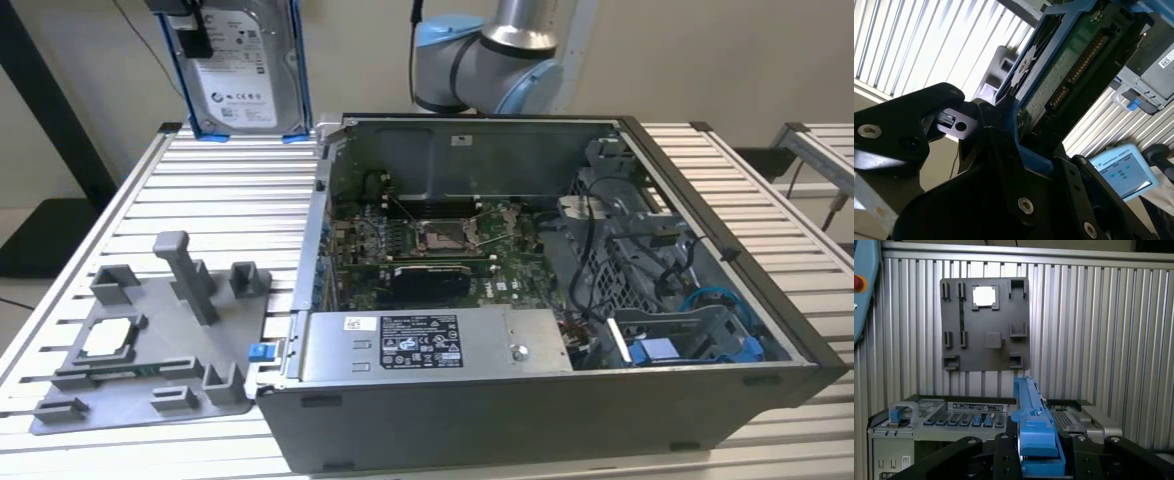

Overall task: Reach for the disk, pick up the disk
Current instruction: 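Pick up the disk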

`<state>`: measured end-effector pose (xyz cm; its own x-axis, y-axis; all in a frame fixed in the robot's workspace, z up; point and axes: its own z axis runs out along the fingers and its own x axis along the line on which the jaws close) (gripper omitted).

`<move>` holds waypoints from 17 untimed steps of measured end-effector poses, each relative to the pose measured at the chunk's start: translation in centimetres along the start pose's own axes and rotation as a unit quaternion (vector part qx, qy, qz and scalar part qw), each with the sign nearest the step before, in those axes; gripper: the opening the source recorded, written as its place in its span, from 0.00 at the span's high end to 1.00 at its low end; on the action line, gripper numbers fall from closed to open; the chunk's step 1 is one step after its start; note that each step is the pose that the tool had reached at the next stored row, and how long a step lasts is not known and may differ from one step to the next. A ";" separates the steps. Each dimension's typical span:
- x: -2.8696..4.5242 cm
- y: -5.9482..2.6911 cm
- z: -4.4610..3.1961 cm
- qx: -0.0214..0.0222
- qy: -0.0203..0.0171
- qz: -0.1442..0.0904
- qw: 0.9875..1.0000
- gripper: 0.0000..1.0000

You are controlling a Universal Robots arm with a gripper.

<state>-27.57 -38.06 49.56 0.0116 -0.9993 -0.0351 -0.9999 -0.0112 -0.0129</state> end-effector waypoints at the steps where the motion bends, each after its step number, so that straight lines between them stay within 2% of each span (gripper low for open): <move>1: 0.00 -0.25 0.00 0.000 0.000 0.000 1.000 1.00; 17: 0.06 -4.31 0.38 0.000 0.000 0.000 1.000 1.00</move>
<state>-23.25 -38.06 49.24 0.0116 -0.9993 -0.0352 -0.9999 -0.0111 -0.0129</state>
